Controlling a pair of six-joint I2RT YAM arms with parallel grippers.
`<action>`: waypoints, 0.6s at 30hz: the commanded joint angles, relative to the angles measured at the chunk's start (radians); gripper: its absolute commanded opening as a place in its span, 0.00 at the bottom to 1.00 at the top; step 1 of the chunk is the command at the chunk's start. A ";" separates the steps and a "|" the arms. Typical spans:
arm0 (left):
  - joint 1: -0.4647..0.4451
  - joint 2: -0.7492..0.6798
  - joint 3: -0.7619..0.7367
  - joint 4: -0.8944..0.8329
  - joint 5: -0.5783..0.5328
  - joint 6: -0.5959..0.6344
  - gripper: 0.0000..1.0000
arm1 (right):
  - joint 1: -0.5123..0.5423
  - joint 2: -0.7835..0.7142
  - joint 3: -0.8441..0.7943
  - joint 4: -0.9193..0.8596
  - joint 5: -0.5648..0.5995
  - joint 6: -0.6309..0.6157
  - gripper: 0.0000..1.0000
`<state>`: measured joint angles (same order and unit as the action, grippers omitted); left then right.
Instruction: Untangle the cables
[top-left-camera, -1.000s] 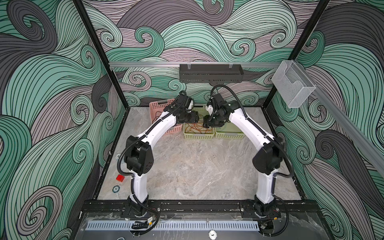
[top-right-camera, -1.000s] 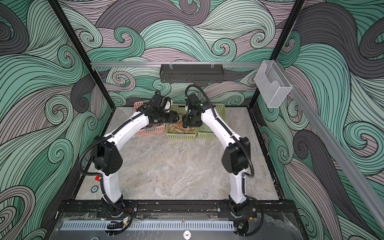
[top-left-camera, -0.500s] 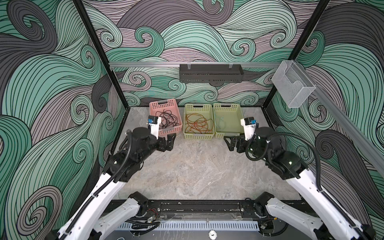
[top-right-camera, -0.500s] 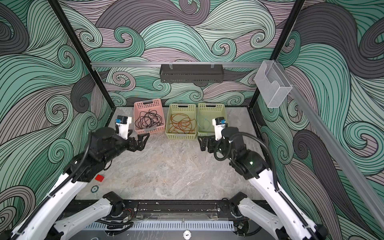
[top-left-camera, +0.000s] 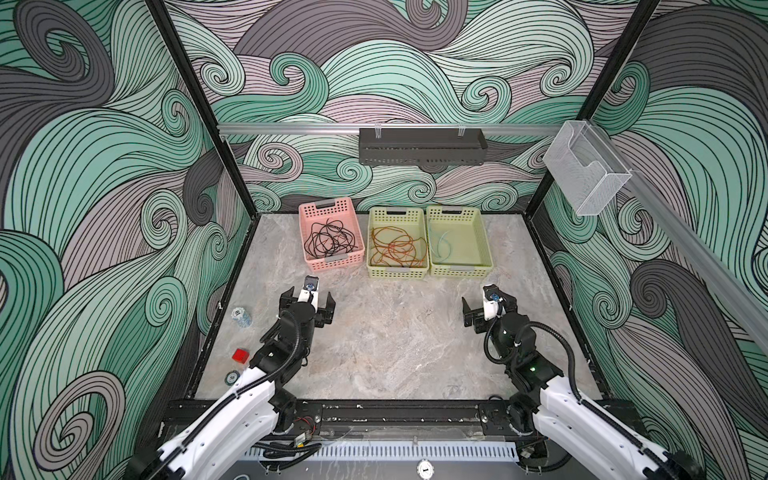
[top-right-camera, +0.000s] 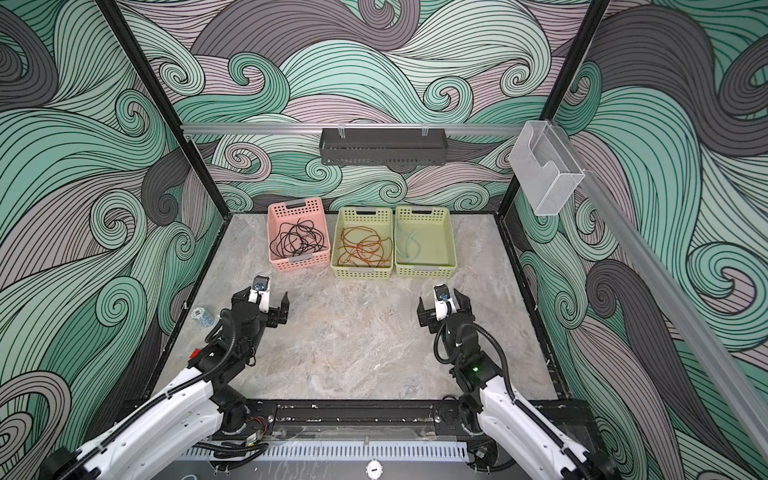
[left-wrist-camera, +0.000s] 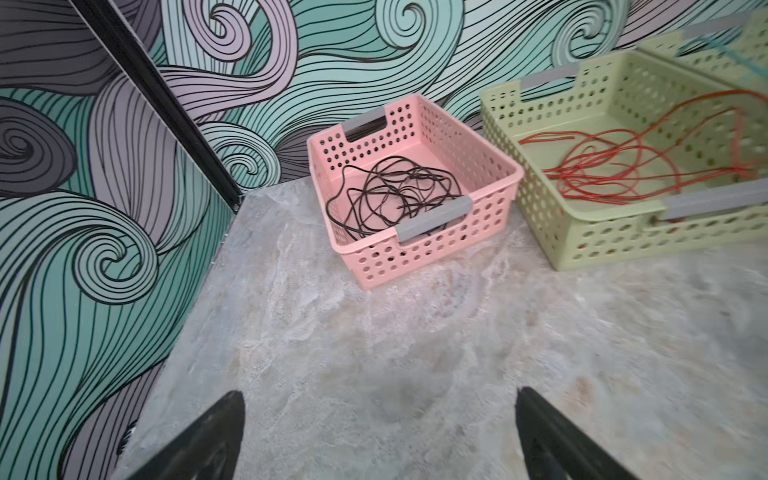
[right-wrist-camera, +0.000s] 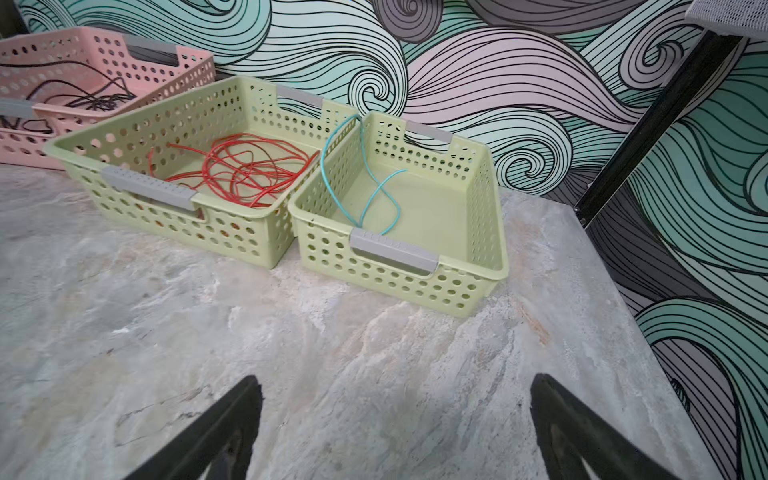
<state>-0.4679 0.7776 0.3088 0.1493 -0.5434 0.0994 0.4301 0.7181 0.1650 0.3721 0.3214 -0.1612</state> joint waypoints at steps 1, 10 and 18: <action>0.067 0.163 -0.052 0.363 -0.003 0.151 0.99 | -0.102 0.113 -0.023 0.269 -0.072 -0.075 1.00; 0.383 0.484 0.002 0.574 0.318 -0.004 0.99 | -0.256 0.550 -0.017 0.706 -0.099 0.023 1.00; 0.504 0.723 0.156 0.510 0.513 -0.100 0.99 | -0.318 0.894 0.025 0.993 -0.122 0.057 1.00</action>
<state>0.0219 1.5097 0.3996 0.7033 -0.1349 0.0395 0.1181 1.5852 0.1673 1.1812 0.2115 -0.1257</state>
